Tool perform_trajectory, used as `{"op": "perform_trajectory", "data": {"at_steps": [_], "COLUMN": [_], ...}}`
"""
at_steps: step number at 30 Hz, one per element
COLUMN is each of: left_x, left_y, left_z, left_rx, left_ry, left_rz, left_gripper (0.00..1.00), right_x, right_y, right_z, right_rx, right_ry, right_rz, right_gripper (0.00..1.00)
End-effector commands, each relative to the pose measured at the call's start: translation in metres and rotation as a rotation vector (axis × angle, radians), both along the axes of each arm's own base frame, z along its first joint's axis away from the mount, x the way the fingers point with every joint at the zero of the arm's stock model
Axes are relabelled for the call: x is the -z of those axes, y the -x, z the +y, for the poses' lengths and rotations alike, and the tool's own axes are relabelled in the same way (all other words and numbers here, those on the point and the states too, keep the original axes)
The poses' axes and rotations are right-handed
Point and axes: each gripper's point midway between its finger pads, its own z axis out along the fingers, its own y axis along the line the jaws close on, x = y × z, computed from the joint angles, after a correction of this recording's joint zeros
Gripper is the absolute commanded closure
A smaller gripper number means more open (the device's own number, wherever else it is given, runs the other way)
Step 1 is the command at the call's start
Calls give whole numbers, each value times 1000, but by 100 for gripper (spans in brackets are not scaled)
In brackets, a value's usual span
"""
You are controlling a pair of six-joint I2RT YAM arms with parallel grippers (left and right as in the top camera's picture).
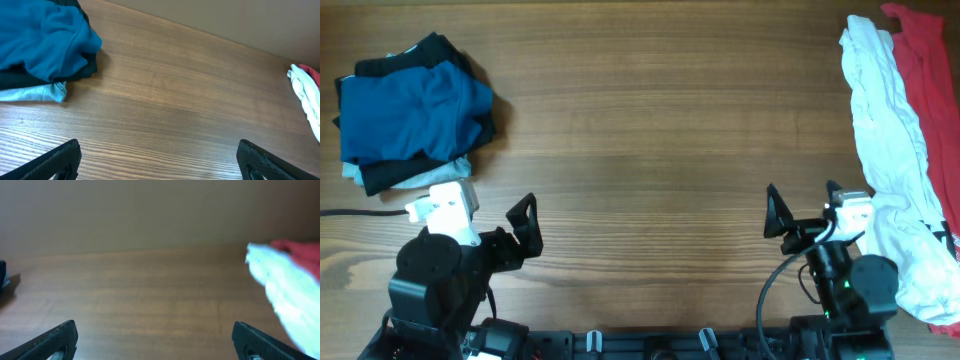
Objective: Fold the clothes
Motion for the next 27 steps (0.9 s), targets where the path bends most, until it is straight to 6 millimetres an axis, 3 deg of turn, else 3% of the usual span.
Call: {"op": "perform_trajectory", "data": {"at_steps": [1, 13, 16, 20, 27], "left_x": [2, 2, 2, 2, 2], "left_y": [0, 0, 0, 0, 0], "left_z": [2, 2, 2, 2, 2], "left_rx": [-16, -16, -16, -16, -16], "left_ry": [0, 0, 0, 0, 0], "left_rz": [1, 1, 1, 1, 1], "left_gripper": [0, 0, 0, 0, 0], "right_x": [-7, -7, -2, 39, 36], "right_y": [3, -7, -8, -10, -11], "right_z": [-1, 1, 1, 5, 3], "right_rx": [-10, -12, -13, -54, -38], "right_ry": [89, 197, 268, 272, 187], "right_rz": [-86, -359, -341, -176, -177], "right_gripper": [0, 0, 0, 0, 0]}}
